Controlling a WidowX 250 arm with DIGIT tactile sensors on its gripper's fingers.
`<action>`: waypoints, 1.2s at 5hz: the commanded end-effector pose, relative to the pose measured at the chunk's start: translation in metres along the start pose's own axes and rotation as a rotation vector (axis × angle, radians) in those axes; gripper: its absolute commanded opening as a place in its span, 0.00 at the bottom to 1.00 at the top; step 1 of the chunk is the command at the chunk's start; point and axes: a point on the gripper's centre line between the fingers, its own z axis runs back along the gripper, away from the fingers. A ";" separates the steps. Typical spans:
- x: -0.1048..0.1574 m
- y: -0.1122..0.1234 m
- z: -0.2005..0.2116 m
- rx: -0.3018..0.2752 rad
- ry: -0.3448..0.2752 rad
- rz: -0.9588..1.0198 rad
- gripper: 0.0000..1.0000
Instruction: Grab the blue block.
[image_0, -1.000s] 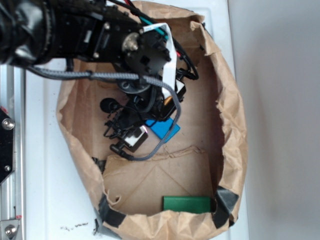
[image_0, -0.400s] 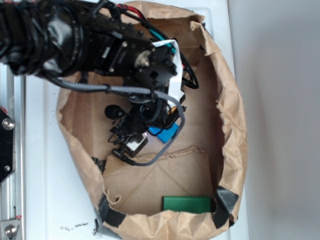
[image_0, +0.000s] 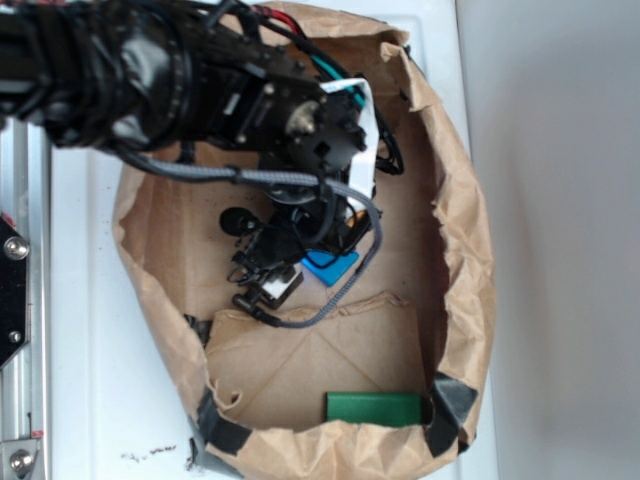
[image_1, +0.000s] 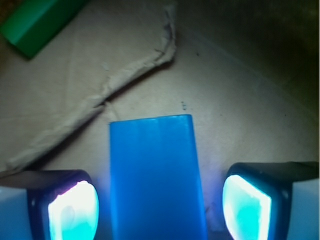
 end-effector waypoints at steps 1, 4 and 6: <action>0.017 0.001 -0.009 0.003 -0.003 0.006 1.00; 0.018 0.006 -0.003 0.042 -0.045 0.064 0.00; 0.020 0.009 0.014 0.040 -0.065 0.093 0.00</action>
